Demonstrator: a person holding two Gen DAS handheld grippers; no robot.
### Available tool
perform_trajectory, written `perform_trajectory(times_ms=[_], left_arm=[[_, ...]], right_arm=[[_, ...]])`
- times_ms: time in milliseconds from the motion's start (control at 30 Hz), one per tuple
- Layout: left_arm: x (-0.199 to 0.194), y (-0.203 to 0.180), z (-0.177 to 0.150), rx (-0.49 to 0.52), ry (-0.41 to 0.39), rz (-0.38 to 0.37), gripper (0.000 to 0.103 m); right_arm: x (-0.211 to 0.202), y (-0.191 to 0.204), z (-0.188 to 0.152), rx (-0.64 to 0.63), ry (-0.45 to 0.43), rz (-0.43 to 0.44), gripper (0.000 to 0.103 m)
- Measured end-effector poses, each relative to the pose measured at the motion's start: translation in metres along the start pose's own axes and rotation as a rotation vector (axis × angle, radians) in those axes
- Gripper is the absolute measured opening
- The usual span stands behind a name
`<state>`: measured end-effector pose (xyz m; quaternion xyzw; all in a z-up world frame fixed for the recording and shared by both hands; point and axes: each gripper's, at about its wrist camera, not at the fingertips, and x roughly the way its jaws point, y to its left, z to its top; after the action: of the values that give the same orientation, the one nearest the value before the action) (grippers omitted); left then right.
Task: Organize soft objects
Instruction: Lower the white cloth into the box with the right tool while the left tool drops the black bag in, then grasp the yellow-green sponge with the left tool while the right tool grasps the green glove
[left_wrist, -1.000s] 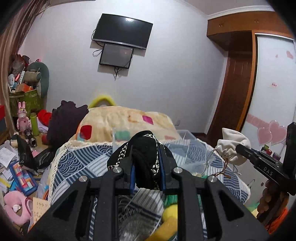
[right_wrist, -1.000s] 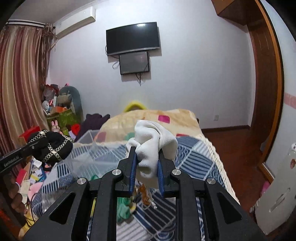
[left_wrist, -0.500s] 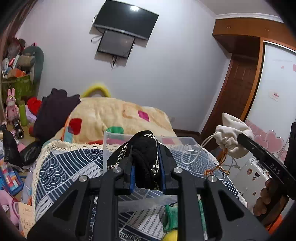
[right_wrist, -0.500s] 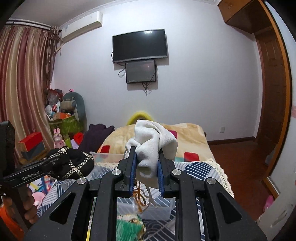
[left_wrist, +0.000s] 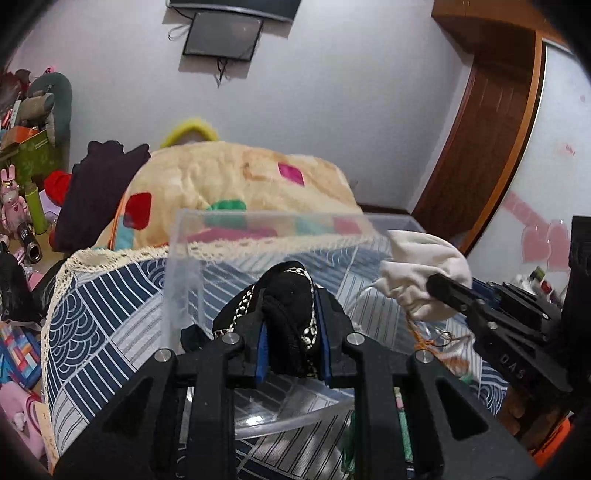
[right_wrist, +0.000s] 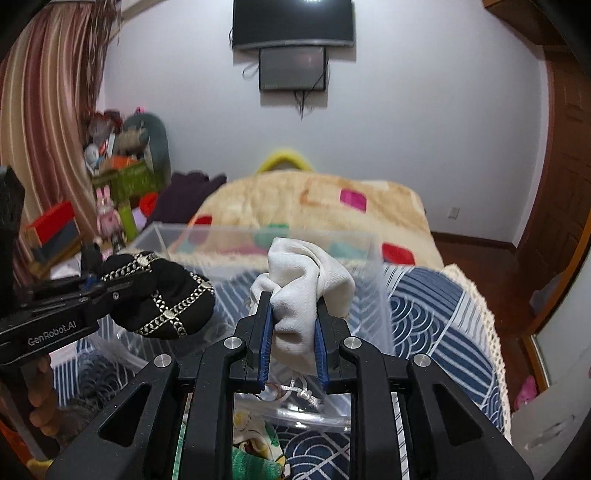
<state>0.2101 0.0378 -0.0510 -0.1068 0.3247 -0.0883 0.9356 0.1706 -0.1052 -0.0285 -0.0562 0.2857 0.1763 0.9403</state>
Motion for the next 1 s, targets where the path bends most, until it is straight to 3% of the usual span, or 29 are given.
perform_trajectory(times_ms=[133, 267, 467, 700, 767, 833, 1000], left_arm=[[0.006, -0.002, -0.003, 0.010, 0.039, -0.004, 0.026], [0.001, -0.004, -0.004, 0.023, 0.030, -0.002, 0.039], [-0.017, -0.006, -0.002, 0.027, 0.000, -0.014, 0.050], [-0.055, -0.017, -0.002, 0.080, -0.095, 0.037, 0.064], [-0.069, -0.022, -0.004, 0.113, -0.135, 0.062, 0.071], [-0.081, -0.028, -0.008, 0.140, -0.169, 0.078, 0.078], [-0.105, -0.035, -0.021, 0.156, -0.215, 0.078, 0.087]], right_arm=[[0.008, 0.002, -0.002, -0.018, 0.054, 0.007, 0.018], [0.007, 0.001, -0.003, -0.030, 0.075, -0.004, 0.018], [-0.003, -0.002, 0.000, -0.027, 0.069, -0.001, 0.023], [-0.037, -0.002, 0.007, -0.023, -0.014, 0.011, 0.029], [-0.041, -0.002, 0.008, -0.023, -0.027, 0.012, 0.044], [-0.052, -0.002, 0.009, -0.020, -0.065, 0.014, 0.050], [-0.075, 0.002, 0.005, -0.009, -0.115, 0.024, 0.051]])
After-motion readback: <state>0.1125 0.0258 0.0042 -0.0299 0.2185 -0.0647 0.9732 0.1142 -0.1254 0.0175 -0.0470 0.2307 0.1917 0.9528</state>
